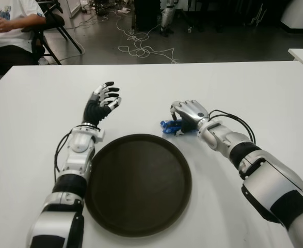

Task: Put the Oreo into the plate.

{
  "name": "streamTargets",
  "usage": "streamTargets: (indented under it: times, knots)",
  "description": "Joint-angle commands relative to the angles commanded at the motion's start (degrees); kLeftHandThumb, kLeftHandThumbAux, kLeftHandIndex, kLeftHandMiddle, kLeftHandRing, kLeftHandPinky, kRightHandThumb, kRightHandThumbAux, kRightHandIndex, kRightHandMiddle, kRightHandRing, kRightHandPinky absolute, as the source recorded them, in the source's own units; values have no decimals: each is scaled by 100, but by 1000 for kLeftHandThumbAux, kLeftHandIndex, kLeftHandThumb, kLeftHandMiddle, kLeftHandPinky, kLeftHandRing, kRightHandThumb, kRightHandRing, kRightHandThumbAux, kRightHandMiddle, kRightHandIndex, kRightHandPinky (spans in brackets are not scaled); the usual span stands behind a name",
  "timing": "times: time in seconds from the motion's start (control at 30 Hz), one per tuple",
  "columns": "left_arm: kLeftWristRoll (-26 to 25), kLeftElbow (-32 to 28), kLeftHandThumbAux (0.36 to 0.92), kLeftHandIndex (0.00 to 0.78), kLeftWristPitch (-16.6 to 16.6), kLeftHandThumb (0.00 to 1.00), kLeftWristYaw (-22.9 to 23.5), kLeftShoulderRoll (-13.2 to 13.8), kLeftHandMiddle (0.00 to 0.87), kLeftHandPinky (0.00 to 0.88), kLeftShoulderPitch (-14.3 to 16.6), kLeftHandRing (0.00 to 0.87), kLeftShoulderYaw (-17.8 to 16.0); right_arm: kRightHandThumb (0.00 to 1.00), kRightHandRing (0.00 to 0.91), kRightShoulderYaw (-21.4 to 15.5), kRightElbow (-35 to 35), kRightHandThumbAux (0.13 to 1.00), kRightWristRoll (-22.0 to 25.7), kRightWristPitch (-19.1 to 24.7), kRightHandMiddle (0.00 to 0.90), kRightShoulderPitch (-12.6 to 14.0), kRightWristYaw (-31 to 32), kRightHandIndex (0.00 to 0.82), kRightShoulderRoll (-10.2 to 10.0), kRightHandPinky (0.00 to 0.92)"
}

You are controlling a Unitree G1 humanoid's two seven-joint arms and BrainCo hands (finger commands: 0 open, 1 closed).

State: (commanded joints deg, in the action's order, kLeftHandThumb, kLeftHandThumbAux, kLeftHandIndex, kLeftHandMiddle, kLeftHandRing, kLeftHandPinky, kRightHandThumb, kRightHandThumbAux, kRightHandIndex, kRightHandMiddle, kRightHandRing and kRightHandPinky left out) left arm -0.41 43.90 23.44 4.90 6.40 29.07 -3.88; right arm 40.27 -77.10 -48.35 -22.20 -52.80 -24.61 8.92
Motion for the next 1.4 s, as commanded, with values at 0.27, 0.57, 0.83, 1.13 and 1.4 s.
streamTargets:
  times: [0.27,0.57,0.83,1.13,1.4]
  knots:
    - [20,-15,730,206,8,240,-12,14,281,280,-2,262,4,1,426,-11,15,811,4,-16,399,44,-181,374,3,394]
    - [18,-24,730,201,-52,240,-10,16,278,276,-10,261,5,0,51,-114,-25,658,88,-4,62,109,-377,64,-19,52]
    - [3,6,735,203,2,228,5,15,274,280,1,259,-4,0,2,-144,-50,602,84,-26,2,131,-429,4,-10,8]
    - [15,-8,715,210,-5,254,-47,4,289,286,3,267,-10,0,0,-184,-70,577,96,-36,3,143,-323,0,-5,42]
    - [7,19,716,215,20,258,-30,8,292,283,6,268,-11,2,7,-248,-74,592,108,-43,8,137,-155,0,-4,49]
